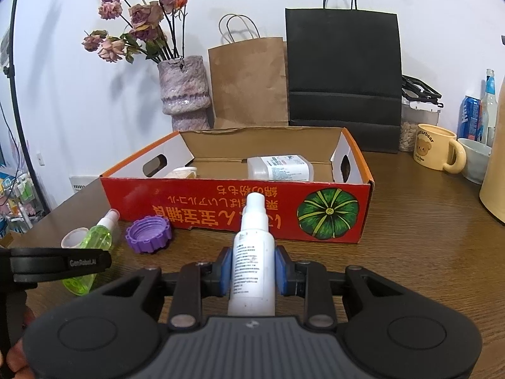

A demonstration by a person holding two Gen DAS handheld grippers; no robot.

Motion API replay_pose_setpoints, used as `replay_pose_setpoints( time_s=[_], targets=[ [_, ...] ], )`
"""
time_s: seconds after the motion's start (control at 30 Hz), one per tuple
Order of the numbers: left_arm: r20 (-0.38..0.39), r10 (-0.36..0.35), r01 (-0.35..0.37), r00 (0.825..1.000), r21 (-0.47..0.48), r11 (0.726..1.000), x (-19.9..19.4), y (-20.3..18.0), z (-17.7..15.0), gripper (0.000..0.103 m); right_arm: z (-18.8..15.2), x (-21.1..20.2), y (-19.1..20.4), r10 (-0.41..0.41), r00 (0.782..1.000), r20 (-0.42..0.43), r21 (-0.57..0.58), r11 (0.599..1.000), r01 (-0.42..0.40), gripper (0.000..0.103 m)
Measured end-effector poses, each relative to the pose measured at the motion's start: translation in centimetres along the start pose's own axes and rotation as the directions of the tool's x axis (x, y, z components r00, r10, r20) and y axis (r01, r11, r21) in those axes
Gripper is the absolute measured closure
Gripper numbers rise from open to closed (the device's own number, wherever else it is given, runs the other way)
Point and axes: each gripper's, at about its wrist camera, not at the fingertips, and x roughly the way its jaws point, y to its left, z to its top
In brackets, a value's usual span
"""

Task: Organize rigid objects
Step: 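Carry the white and green spray bottles with both tools over the box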

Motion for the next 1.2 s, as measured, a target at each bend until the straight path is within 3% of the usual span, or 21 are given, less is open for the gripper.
replay_pose_setpoints(
  time_s=[0.4, 1.2],
  targets=[
    [0.037, -0.021, 0.02, 0.999, 0.027, 0.999, -1.8, 0.1, 0.7, 0.071, 0.7, -0.6, 0.2, 0.009, 1.0, 0.02, -0.007, 1.0, -0.009, 0.076],
    [0.122, -0.101, 0.094, 0.987, 0.065, 0.993, -2.5, -2.7, 6.9, 0.071, 6.3, 0.3, 0.7, 0.002, 0.994, 0.112, -0.022, 1.0, 0.001, 0.076]
  ],
)
